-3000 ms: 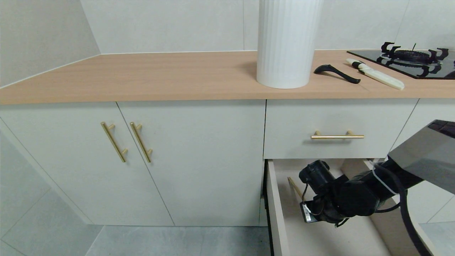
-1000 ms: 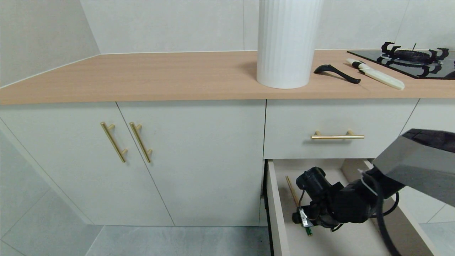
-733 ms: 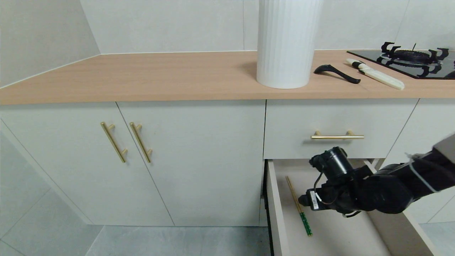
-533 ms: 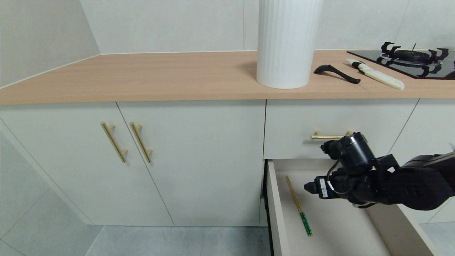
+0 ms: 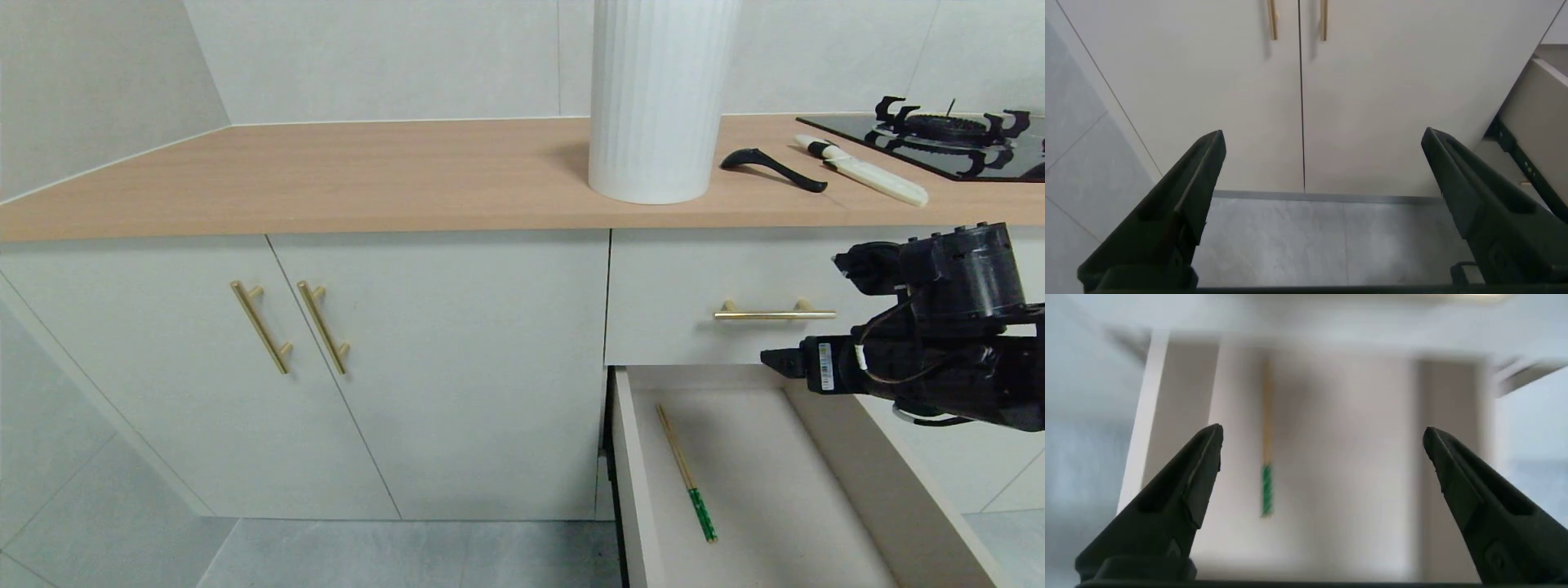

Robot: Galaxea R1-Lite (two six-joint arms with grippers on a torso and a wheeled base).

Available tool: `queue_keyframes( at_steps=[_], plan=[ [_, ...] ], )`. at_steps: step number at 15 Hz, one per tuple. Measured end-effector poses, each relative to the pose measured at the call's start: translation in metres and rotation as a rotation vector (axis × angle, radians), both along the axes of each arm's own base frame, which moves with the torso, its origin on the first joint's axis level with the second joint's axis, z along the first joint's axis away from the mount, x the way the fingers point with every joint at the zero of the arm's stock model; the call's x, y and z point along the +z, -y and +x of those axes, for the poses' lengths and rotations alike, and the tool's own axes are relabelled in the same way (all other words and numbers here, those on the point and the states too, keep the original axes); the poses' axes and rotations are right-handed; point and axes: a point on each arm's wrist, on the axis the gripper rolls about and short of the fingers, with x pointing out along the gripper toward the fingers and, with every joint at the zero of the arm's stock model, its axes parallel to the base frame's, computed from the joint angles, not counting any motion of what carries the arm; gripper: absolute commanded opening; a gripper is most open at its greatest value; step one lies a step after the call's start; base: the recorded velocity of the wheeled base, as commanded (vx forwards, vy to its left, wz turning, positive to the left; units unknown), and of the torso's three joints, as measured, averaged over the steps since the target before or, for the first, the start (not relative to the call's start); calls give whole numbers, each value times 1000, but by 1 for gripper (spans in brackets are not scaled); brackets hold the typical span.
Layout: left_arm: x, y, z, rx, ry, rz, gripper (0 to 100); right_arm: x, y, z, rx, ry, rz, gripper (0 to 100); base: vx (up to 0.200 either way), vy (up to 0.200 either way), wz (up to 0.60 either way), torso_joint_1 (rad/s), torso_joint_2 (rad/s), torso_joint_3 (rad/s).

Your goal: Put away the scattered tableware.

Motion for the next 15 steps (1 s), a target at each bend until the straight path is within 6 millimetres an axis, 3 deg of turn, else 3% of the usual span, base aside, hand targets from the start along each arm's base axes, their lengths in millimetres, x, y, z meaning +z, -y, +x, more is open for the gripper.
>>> queue_keyframes(
  at_steps=[7, 15],
  plan=[
    [0, 0, 0, 0, -2, 0, 100, 9, 4, -3, -12, 49, 17, 100, 0, 0, 0, 7, -26, -22],
    [0, 0, 0, 0, 0, 0, 100, 10, 7, -2, -23, 54, 17, 100, 0, 0, 0, 134, -401, -282]
  ],
)
